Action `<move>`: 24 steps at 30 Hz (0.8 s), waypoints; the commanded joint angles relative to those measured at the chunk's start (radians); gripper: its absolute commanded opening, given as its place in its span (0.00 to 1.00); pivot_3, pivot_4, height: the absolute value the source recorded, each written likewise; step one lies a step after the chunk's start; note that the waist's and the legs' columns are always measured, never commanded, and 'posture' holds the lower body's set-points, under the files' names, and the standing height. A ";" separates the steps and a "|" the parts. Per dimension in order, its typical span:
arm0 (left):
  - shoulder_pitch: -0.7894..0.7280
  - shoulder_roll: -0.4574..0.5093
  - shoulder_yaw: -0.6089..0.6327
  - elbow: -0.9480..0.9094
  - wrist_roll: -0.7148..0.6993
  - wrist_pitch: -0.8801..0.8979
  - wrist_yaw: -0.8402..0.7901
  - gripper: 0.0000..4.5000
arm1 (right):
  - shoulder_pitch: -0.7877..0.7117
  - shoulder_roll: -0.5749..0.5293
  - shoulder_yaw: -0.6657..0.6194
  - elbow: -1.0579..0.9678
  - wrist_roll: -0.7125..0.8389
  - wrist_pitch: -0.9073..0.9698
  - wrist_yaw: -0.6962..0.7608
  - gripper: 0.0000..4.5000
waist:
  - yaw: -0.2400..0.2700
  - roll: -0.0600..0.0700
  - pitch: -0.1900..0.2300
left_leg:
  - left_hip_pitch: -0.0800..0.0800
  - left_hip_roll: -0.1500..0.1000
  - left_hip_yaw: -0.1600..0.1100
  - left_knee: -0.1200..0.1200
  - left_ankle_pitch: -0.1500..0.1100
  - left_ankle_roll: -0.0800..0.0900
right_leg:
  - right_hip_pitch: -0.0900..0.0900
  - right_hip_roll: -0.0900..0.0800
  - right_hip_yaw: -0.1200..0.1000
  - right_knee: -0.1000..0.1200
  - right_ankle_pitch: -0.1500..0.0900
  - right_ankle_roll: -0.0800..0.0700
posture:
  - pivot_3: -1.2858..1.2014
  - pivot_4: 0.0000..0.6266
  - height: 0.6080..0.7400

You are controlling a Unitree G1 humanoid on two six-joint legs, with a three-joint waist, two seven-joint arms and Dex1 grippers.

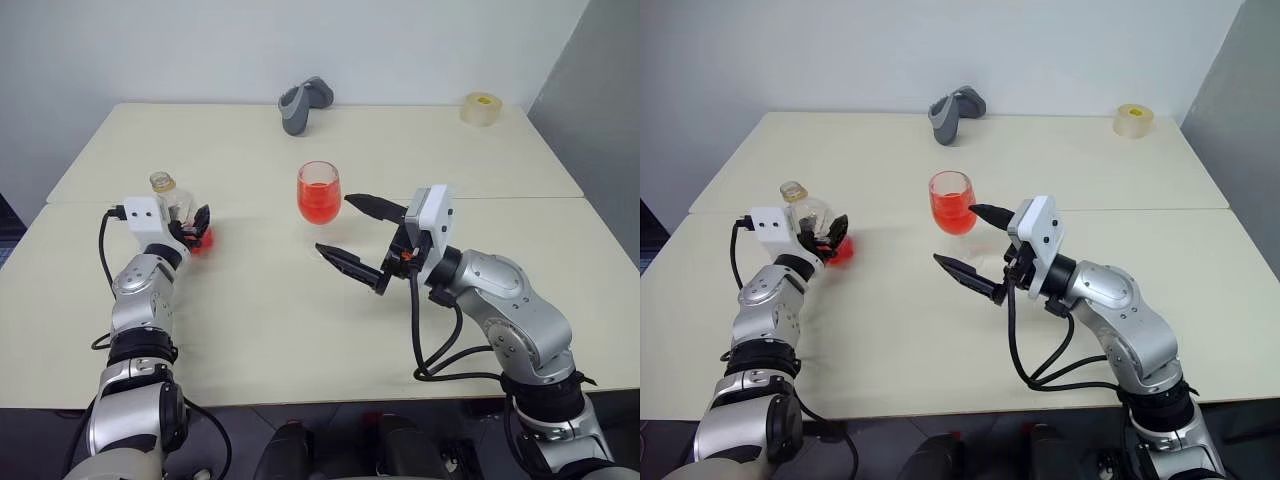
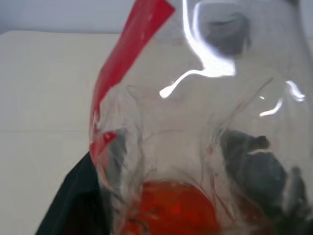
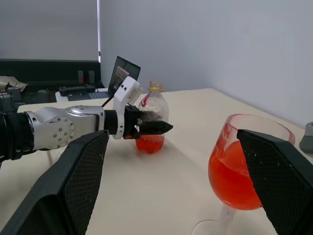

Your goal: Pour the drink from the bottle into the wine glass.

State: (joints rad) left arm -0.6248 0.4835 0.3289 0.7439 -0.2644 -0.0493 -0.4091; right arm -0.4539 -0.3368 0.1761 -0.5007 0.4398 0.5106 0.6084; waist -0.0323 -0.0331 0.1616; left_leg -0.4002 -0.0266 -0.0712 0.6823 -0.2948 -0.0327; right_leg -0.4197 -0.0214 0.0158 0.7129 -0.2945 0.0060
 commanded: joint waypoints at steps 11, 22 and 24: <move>0.196 0.053 0.032 -0.377 -0.057 0.209 -0.017 1.00 | 0.031 -0.026 -0.019 -0.050 -0.016 -0.024 0.008 1.00 | -0.001 0.000 0.000 | 0.000 0.001 0.000 -0.001 0.000 0.000 | 0.000 0.000 0.000 0.000 0.000 0.000 | 0.52 0.24 1.00; 0.480 0.072 0.087 -0.790 -0.129 0.471 0.006 1.00 | 0.189 -0.081 -0.085 -0.149 -0.016 0.055 -0.084 1.00 | 0.003 0.000 0.000 | 0.001 0.001 0.000 -0.001 0.000 0.001 | 0.002 0.000 0.000 -0.002 0.000 0.000 | 0.52 0.24 1.00; 0.513 0.063 0.086 -0.850 -0.141 0.506 0.019 1.00 | 0.228 -0.069 -0.097 -0.168 -0.062 0.096 -0.172 1.00 | 0.004 0.000 0.000 | 0.001 0.001 -0.001 -0.001 -0.001 0.001 | 0.002 0.000 0.000 -0.002 0.000 0.000 | 0.52 0.24 1.00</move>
State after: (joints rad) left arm -0.1130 0.5437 0.3980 -0.0236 -0.3856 0.4378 -0.4020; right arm -0.2346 -0.4130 0.1081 -0.6155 0.4037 0.5830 0.5002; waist -0.0287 -0.0329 0.1616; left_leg -0.3988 -0.0255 -0.0721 0.6812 -0.2954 -0.0317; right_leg -0.4171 -0.0211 0.0161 0.7113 -0.2946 0.0058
